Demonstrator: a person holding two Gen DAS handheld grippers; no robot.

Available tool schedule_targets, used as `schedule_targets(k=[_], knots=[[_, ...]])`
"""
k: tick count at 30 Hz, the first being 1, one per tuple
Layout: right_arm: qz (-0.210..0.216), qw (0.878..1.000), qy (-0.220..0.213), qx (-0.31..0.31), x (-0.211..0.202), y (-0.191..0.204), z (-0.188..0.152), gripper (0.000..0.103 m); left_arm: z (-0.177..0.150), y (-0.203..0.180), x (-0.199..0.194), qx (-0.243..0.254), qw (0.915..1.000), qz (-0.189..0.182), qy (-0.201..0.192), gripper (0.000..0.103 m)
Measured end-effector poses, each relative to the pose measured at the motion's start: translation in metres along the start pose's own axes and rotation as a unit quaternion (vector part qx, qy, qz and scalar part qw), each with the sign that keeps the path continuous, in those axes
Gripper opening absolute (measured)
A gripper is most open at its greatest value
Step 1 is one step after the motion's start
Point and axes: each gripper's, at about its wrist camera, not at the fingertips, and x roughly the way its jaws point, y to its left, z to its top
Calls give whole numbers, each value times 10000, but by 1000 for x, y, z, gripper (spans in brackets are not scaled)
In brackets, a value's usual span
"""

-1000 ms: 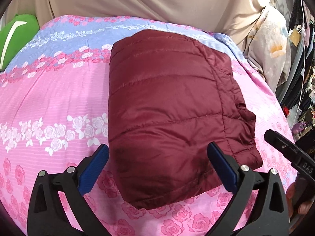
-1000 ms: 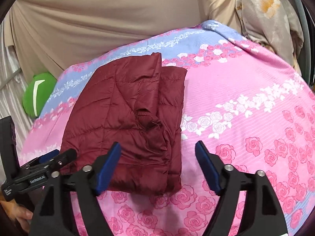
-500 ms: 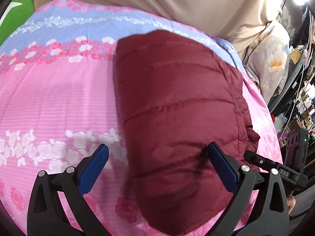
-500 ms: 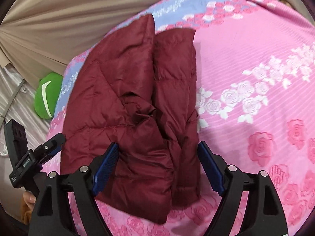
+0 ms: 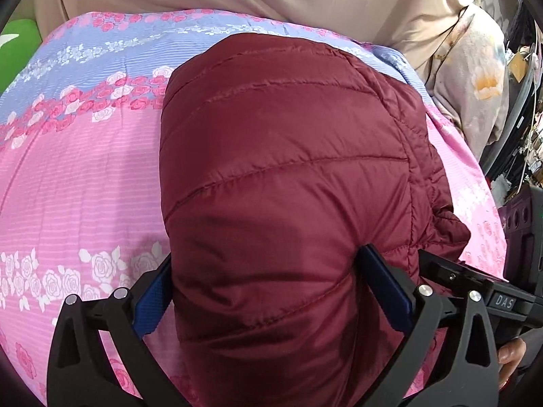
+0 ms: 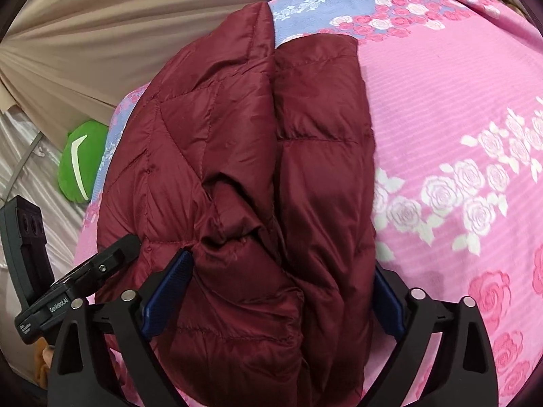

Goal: Fold large clothes

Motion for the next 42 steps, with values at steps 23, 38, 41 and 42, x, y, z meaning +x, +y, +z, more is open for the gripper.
schedule_targets(k=[23,38,41,42], knots=[[177,9994,-293,-109,7,23,-5,43,15,5,-4,215,9988,-329,-306,75],[366,9993,-110,45,13,29,10,36,29,11,7,431,9964,-726,57,72],[207,9987,-418,-227,-7,53,18,20,42,11,-15,494,9940,-960,-180,47],[229,9979,-530,-308,-14,61,22,18,47,11,-23,518,9927,-1062,-248,43]])
